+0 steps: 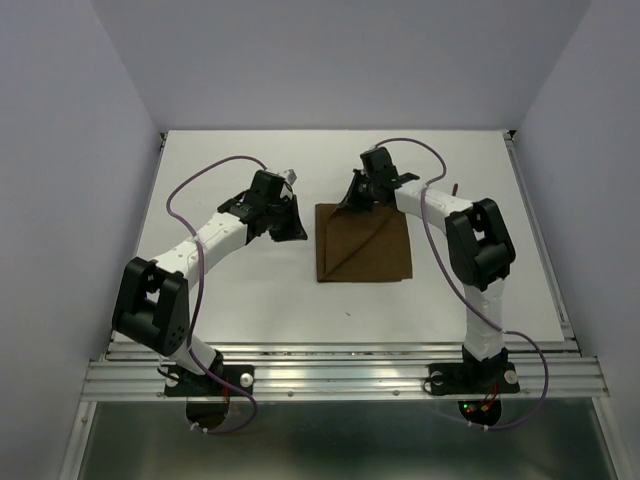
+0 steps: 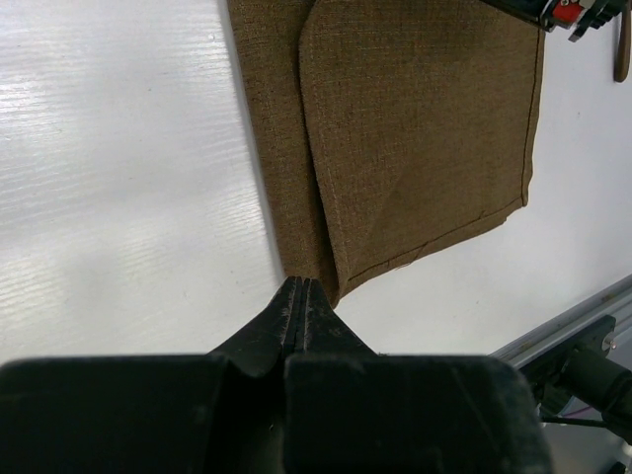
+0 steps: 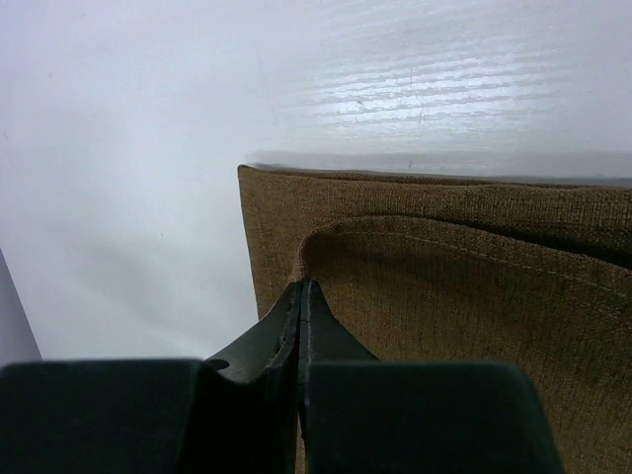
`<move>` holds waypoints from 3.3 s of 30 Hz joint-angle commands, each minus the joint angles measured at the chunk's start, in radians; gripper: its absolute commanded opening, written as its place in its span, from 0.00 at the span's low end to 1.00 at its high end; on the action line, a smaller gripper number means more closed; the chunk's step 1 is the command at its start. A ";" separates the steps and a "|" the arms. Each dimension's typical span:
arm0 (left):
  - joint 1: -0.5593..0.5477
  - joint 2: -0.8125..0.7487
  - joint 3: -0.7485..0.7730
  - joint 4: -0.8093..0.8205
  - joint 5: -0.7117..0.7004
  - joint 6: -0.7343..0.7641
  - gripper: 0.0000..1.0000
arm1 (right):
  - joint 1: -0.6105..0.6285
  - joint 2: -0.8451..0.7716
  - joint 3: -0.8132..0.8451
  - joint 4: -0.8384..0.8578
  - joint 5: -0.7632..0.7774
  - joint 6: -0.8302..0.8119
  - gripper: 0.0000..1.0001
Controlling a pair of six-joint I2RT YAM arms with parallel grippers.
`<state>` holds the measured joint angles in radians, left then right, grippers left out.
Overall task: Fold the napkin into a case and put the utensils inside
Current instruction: Fold the top corner of the square-folded napkin at the center of the board, then smooth out the upper triangle-folded napkin at the center of the board.
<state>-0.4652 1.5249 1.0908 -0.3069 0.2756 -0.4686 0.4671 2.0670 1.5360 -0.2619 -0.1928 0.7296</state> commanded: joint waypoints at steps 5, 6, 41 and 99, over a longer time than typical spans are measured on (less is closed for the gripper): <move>-0.006 -0.048 -0.003 0.003 -0.012 0.012 0.00 | 0.019 0.041 0.078 0.007 -0.030 -0.018 0.01; -0.006 -0.046 -0.003 0.003 -0.010 0.012 0.00 | 0.019 0.045 0.085 -0.002 -0.031 -0.021 0.01; -0.006 -0.042 -0.025 0.020 0.007 0.008 0.00 | 0.019 0.032 0.081 -0.003 0.047 -0.025 0.37; -0.056 0.647 0.580 0.074 0.054 0.007 0.00 | -0.151 -0.120 -0.086 -0.036 0.182 -0.150 0.07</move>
<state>-0.5217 2.1662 1.6192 -0.2207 0.3294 -0.4873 0.3096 1.9297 1.3937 -0.3286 -0.0269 0.5800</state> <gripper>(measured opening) 0.019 0.066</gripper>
